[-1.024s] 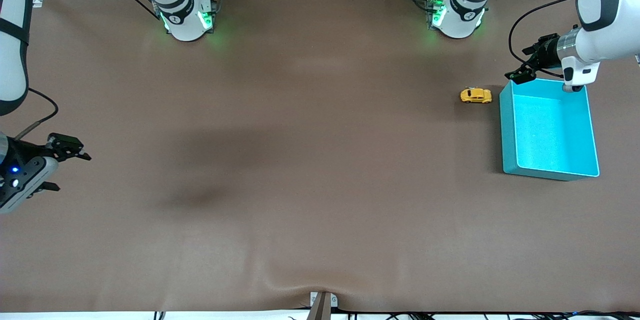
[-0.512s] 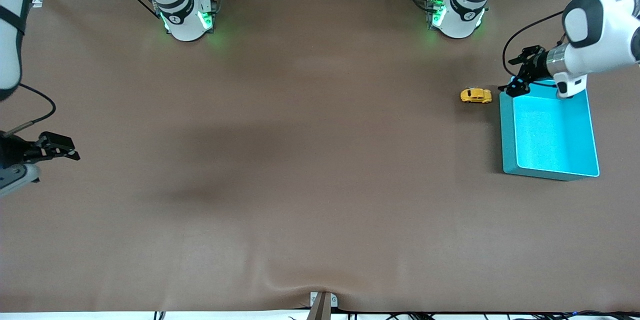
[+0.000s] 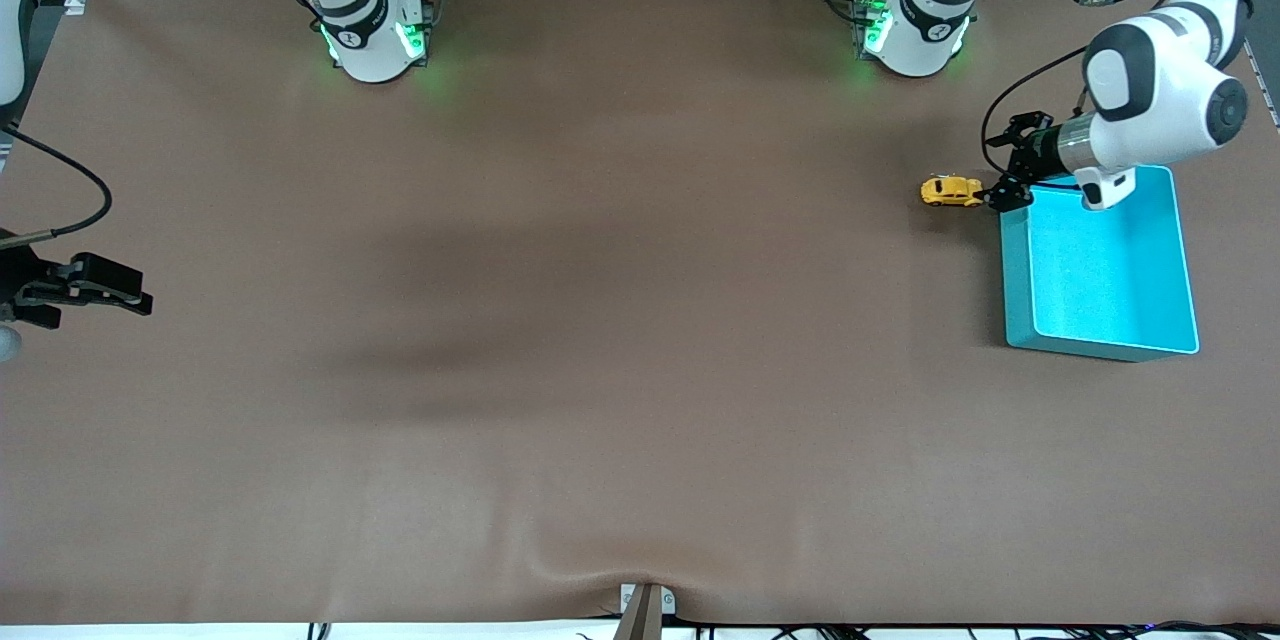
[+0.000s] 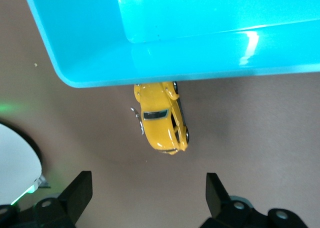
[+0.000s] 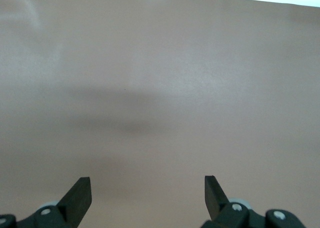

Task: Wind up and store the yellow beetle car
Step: 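Lower the left gripper onto the yellow car and close it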

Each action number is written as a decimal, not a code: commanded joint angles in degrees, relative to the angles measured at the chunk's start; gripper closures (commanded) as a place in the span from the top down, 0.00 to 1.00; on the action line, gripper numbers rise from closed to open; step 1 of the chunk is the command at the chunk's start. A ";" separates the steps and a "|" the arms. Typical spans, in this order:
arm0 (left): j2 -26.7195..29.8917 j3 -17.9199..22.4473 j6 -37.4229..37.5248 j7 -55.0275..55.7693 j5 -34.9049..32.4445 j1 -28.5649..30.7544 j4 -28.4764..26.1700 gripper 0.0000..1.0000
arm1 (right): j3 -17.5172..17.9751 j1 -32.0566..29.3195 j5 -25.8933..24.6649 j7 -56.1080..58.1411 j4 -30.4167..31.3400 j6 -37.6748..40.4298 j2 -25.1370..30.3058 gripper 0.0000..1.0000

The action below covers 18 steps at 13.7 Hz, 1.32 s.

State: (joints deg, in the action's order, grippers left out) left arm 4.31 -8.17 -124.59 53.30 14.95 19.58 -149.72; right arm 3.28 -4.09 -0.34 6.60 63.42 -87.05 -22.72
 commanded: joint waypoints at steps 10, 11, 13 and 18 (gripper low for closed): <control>-8.88 -5.98 -24.21 1.28 1.31 0.20 -7.51 1.00 | -0.11 0.22 3.15 -9.50 0.39 -1.01 0.13 1.00; -9.40 -5.99 -24.82 1.28 1.31 0.20 -7.51 1.00 | -0.20 0.04 3.24 -9.50 0.39 -1.02 0.13 1.00; -10.46 -5.99 -26.49 1.28 1.31 0.20 -7.51 1.00 | -0.20 -0.22 3.33 -9.42 0.47 -0.93 0.13 1.00; -10.99 -6.16 -27.55 3.82 1.39 0.11 -7.43 0.05 | -0.20 -1.28 3.59 -8.62 0.48 -1.02 0.13 1.00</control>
State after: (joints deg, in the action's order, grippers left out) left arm -6.78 -13.60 -150.91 55.31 15.03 19.59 -156.96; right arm 2.71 -4.58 2.13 -1.89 63.62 -87.81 -22.89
